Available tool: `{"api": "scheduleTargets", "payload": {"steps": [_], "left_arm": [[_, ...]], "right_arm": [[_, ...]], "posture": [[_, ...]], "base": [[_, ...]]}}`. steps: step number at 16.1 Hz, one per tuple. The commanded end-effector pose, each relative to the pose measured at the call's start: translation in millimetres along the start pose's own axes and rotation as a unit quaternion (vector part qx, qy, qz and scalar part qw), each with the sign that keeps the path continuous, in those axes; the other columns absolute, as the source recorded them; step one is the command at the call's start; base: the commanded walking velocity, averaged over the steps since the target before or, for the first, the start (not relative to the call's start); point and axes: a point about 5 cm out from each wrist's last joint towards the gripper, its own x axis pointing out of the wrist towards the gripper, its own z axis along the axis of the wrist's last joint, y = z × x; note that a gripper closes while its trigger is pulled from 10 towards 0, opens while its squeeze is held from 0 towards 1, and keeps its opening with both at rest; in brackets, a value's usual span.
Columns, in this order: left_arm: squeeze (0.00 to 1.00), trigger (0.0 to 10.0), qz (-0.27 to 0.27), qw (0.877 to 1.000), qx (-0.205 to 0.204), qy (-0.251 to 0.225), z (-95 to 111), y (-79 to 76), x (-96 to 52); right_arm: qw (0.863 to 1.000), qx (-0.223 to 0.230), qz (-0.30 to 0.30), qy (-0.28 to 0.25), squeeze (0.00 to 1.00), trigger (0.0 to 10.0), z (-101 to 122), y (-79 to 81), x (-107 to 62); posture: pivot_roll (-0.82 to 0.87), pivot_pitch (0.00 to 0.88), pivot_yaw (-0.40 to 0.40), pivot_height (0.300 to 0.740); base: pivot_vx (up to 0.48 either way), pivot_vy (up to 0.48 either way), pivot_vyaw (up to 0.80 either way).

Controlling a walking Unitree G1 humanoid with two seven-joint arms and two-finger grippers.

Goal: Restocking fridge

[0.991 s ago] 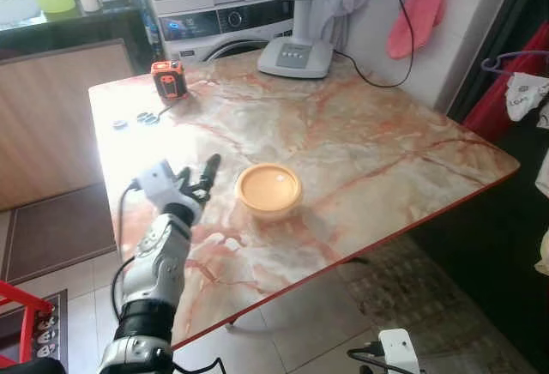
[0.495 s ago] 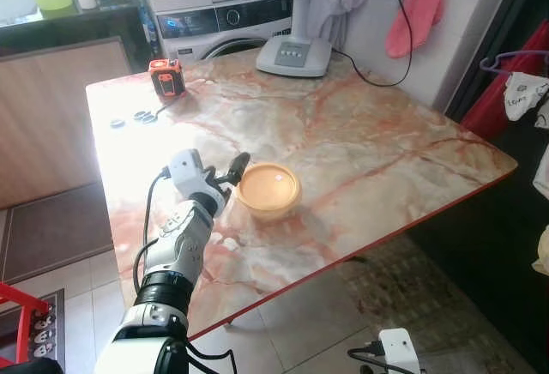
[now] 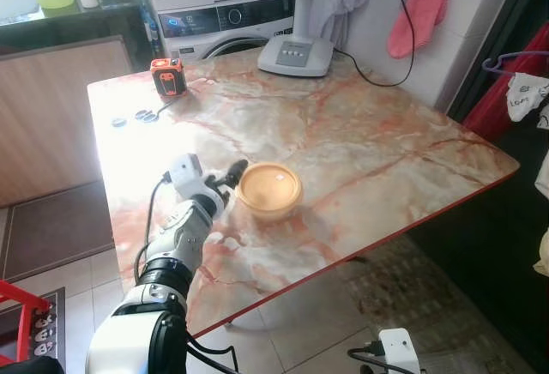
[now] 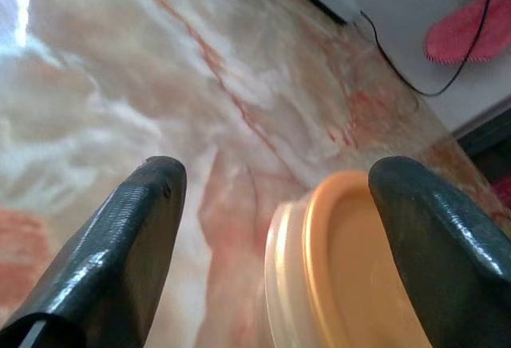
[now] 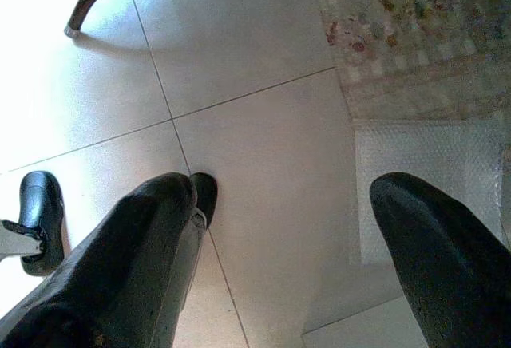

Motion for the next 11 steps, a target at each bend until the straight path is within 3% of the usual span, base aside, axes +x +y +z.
{"api": "scheduleTargets", "payload": {"steps": [1, 11], "left_arm": [[0.00, 10.0, -0.005, 1.000, -0.007, -0.008, 6.2, -1.6, 2.4], [0.00, 10.0, -0.021, 0.999, -0.011, 0.040, -12.8, -7.3, 5.5]], "right_arm": [[1.000, -0.007, -0.001, -0.001, 0.00, 10.0, 1.0, -1.9, -0.1], [1.000, -0.008, -0.006, 0.002, 0.00, 10.0, -1.6, -4.8, -0.8]], "posture": [[-0.11, 0.000, -0.041, 0.740], [-0.13, 0.000, -0.044, 0.740]], "base": [[0.000, 0.000, 0.00], [0.000, 0.000, 0.00]]}}
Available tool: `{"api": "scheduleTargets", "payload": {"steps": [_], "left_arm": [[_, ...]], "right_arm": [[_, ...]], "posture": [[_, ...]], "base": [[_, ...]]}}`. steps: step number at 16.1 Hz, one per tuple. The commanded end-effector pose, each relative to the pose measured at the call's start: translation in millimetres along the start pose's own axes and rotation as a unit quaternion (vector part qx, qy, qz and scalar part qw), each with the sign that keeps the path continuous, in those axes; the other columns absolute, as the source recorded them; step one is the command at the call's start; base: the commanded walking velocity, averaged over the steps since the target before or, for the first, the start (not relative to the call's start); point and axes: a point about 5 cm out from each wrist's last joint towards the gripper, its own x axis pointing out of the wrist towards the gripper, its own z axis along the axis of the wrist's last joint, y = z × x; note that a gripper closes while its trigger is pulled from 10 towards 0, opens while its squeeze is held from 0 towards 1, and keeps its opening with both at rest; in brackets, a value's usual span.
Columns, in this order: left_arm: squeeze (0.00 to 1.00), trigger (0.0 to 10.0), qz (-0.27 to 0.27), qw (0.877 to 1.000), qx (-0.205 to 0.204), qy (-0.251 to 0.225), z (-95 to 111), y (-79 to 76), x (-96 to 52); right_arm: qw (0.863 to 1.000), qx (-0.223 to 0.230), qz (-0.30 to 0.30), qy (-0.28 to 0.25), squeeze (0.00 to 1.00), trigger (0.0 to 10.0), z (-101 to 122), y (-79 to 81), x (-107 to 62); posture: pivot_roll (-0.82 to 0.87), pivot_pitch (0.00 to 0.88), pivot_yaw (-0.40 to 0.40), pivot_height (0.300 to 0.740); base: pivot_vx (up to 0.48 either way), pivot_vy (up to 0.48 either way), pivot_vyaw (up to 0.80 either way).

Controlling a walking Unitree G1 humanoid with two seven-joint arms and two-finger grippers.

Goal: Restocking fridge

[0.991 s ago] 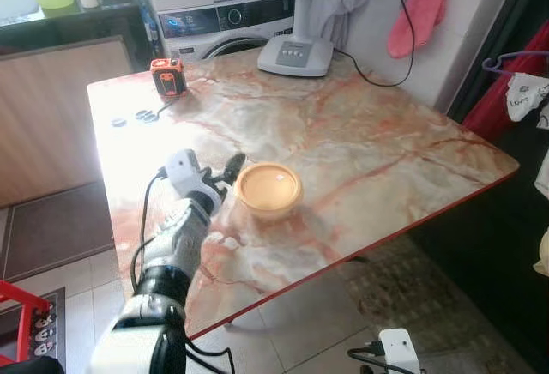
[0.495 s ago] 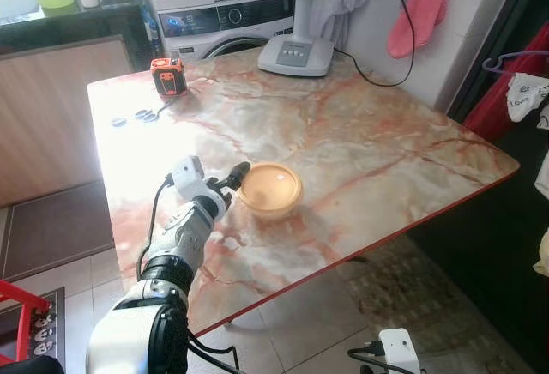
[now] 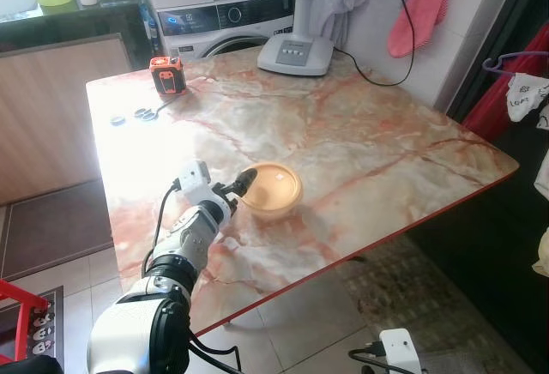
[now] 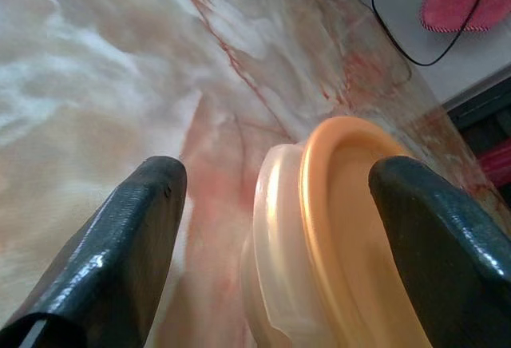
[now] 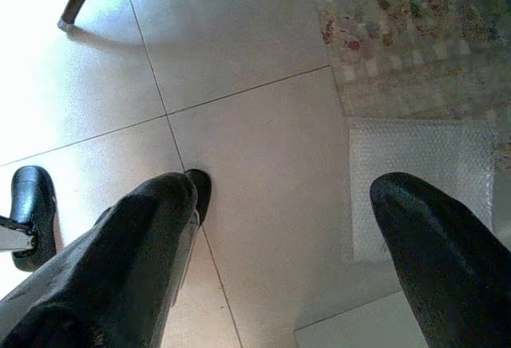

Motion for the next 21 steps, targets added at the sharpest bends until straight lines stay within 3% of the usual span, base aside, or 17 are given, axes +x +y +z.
{"api": "scheduleTargets", "payload": {"steps": [1, 13, 21], "left_arm": [[0.00, 10.0, -0.012, 1.000, 0.009, 0.002, 1.6, -7.2, 3.3], [0.00, 10.0, -0.029, 0.999, 0.016, 0.017, -10.0, -21.0, 6.9], [0.00, 10.0, -0.034, 0.999, -0.005, 0.013, -9.3, -26.1, 8.9]], "right_arm": [[1.000, -0.001, -0.004, 0.001, 0.00, 10.0, -1.3, -2.7, -0.5], [1.000, -0.005, -0.005, 0.003, 0.00, 10.0, -2.2, -3.6, -0.7], [1.000, -0.007, -0.005, 0.003, 0.00, 10.0, -2.0, -4.2, -0.8]], "posture": [[-0.13, 0.000, -0.045, 0.740], [-0.14, 0.000, -0.046, 0.740], [-0.14, 0.000, -0.048, 0.740]], "base": [[0.000, 0.000, 0.00], [0.000, 0.000, 0.00], [0.000, 0.000, 0.00]]}}
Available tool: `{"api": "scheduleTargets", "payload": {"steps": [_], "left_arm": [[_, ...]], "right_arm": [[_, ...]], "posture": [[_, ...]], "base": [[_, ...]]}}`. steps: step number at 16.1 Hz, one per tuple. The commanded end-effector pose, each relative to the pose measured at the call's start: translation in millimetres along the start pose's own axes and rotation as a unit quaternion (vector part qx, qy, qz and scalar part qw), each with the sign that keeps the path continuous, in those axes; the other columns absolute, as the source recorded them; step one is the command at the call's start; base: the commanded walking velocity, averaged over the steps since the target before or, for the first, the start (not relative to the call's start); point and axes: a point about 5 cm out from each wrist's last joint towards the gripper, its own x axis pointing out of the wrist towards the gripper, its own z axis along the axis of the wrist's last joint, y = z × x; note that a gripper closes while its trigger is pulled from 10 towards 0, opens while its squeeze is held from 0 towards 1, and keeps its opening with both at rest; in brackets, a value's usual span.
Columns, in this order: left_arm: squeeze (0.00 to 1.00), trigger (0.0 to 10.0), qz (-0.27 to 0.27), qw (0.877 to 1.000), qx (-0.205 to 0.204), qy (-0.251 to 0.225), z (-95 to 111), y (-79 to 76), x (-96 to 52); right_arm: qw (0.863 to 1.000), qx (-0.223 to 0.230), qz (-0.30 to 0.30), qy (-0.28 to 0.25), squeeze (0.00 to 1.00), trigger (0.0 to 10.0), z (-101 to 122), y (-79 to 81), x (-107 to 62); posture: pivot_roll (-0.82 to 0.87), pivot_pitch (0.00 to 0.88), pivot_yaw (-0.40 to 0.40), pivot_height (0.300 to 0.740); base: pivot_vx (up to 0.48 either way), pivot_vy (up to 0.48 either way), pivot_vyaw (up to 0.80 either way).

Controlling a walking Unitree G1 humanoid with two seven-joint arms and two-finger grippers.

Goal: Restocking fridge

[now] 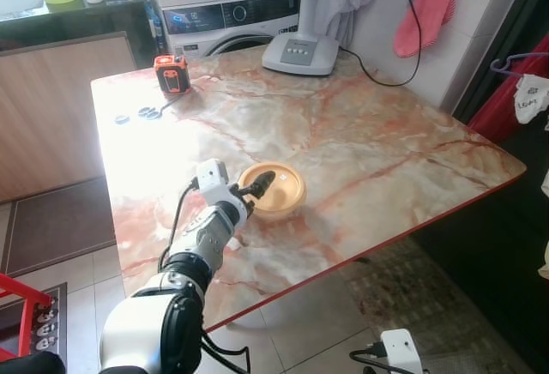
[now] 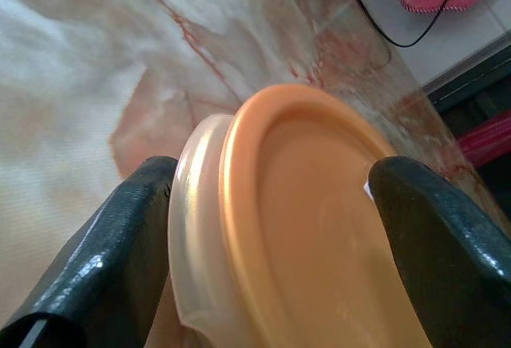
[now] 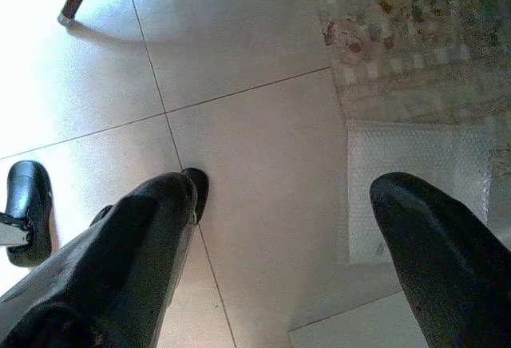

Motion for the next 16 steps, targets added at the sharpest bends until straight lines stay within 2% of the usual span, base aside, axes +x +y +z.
{"api": "scheduleTargets", "payload": {"steps": [1, 2, 3, 4, 5, 6, 12, 16], "left_arm": [[0.00, 4.7, -0.005, 1.000, -0.005, -0.003, 3.2, -5.1, 2.8], [0.00, 4.2, -0.004, 1.000, -0.005, -0.004, 3.6, -5.3, 3.0], [0.00, 4.2, -0.003, 1.000, -0.005, -0.004, 3.8, -5.2, 3.1], [0.00, 4.2, -0.002, 1.000, -0.005, -0.003, 3.6, -5.2, 3.1], [0.00, 4.9, -0.001, 1.000, -0.005, -0.002, 3.2, -5.4, 3.2], [0.00, 10.0, 0.000, 1.000, -0.006, 0.000, 2.6, -5.5, 3.3], [0.00, 10.0, 0.011, 0.999, -0.033, 0.013, -4.0, -2.6, 2.2], [0.00, 10.0, 0.016, 0.999, -0.035, 0.017, -7.3, -2.6, 2.1]], "right_arm": [[1.000, -0.002, -0.002, 0.001, 0.00, 10.0, -0.8, -1.9, -0.3], [1.000, -0.002, -0.002, 0.001, 0.00, 10.0, -0.5, -1.5, -0.2], [1.000, -0.002, -0.002, 0.001, 0.00, 10.0, -0.2, -1.3, -0.2], [1.000, -0.002, -0.001, 0.000, 0.00, 10.0, 0.2, -1.1, -0.1], [1.000, -0.001, -0.001, 0.000, 0.00, 10.0, 0.5, -0.9, 0.0], [1.000, -0.001, -0.001, 0.000, 0.00, 10.0, 0.6, -0.8, 0.0], [1.000, -0.004, -0.001, 0.000, 0.00, 10.0, 1.3, -1.2, 0.1], [1.000, -0.007, -0.002, 0.001, 0.00, 10.0, 1.5, -2.1, 0.0]], "posture": [[-0.14, 0.000, -0.047, 0.740], [-0.14, 0.000, -0.046, 0.740], [-0.14, 0.000, -0.046, 0.740], [-0.14, 0.000, -0.044, 0.740], [-0.14, 0.000, -0.042, 0.740], [-0.14, 0.000, -0.042, 0.740], [-0.14, 0.000, -0.045, 0.740], [-0.14, 0.000, -0.050, 0.740]], "base": [[0.000, 0.000, 0.00], [0.000, 0.000, 0.00], [0.000, 0.000, 0.00], [0.000, 0.000, 0.00], [0.000, 0.000, 0.00], [0.000, 0.000, 0.00], [0.000, 0.000, 0.00], [0.000, 0.000, 0.00]]}}
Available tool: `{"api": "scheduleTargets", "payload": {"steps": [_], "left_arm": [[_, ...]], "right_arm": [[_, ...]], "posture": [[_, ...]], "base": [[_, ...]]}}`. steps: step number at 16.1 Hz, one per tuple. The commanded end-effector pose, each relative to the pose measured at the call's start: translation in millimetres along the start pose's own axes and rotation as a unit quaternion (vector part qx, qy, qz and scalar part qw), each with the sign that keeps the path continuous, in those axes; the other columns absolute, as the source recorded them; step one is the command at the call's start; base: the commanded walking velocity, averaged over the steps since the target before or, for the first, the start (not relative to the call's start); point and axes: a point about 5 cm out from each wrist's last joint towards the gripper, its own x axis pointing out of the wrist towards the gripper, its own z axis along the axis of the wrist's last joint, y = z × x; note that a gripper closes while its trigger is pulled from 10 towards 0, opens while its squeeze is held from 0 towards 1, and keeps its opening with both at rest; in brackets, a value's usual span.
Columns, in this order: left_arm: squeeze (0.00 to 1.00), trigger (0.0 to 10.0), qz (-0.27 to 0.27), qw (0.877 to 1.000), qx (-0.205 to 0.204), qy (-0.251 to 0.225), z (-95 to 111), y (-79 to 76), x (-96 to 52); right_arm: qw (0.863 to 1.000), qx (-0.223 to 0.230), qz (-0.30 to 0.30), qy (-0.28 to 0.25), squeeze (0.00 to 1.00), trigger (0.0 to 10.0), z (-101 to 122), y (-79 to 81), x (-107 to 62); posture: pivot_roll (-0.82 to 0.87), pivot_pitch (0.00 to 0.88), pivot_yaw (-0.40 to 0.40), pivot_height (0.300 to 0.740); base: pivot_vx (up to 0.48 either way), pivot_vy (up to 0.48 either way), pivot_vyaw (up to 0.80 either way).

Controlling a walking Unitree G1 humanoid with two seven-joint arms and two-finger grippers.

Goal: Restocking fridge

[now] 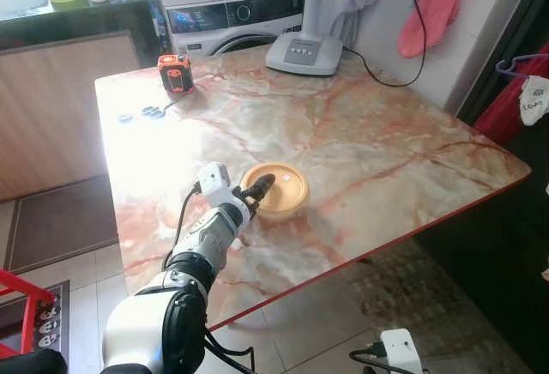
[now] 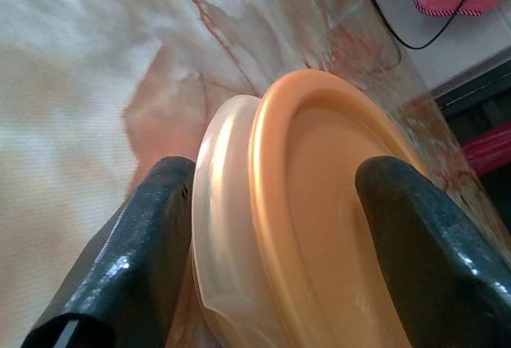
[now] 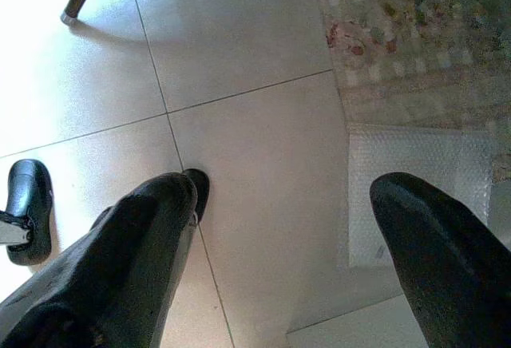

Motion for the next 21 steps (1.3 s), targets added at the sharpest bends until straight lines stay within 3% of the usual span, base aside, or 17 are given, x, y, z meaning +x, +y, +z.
{"api": "scheduleTargets", "payload": {"steps": [1, 4, 5, 6, 7, 8, 9, 21], "left_arm": [[0.00, 10.0, 0.003, 1.000, -0.012, 0.002, 0.4, -3.5, 1.9], [0.00, 10.0, 0.002, 1.000, -0.013, 0.001, 1.1, -4.8, 2.5], [0.00, 9.3, 0.001, 1.000, -0.015, 0.001, 0.9, -5.4, 2.7], [0.00, 5.0, 0.001, 1.000, -0.015, 0.001, 0.6, -5.7, 2.8], [0.00, 4.8, 0.001, 1.000, -0.015, 0.001, 0.4, -6.0, 2.9], [0.00, 1.4, 0.000, 1.000, -0.015, 0.002, 0.0, -6.2, 2.9], [0.00, 0.0, 0.000, 1.000, -0.016, 0.002, -0.1, -6.3, 2.9], [0.00, 0.0, 0.002, 1.000, -0.014, 0.000, -2.7, -3.8, 1.5]], "right_arm": [[1.000, -0.005, -0.002, 0.001, 0.00, 10.0, 1.1, -2.4, -0.1], [1.000, -0.006, -0.002, 0.001, 0.00, 10.0, 0.8, -2.6, -0.1], [1.000, -0.006, -0.003, 0.002, 0.00, 10.0, 0.6, -2.7, -0.2], [1.000, -0.006, -0.003, 0.002, 0.00, 10.0, 0.5, -2.8, -0.2], [1.000, -0.007, -0.003, 0.002, 0.00, 10.0, 0.5, -2.9, -0.2], [1.000, -0.007, -0.003, 0.002, 0.00, 10.0, 0.4, -3.1, -0.2], [1.000, -0.008, -0.003, 0.002, 0.00, 10.0, 0.3, -3.2, -0.2], [1.000, -0.013, -0.002, 0.002, 0.00, 10.0, 2.4, -2.5, 0.2]], "posture": [[-0.14, 0.000, -0.052, 0.740], [-0.14, 0.000, -0.052, 0.740], [-0.15, 0.000, -0.052, 0.740], [-0.15, 0.000, -0.052, 0.740], [-0.15, 0.000, -0.053, 0.740], [-0.15, 0.000, -0.053, 0.740], [-0.15, 0.000, -0.053, 0.740], [-0.14, 0.000, -0.052, 0.740]], "base": [[0.000, 0.000, 0.00], [0.000, 0.000, 0.00], [0.000, 0.000, 0.00], [0.000, 0.000, 0.00], [0.000, 0.000, 0.00], [0.000, 0.000, 0.00], [0.000, 0.000, 0.00], [0.000, 0.000, 0.00]]}}
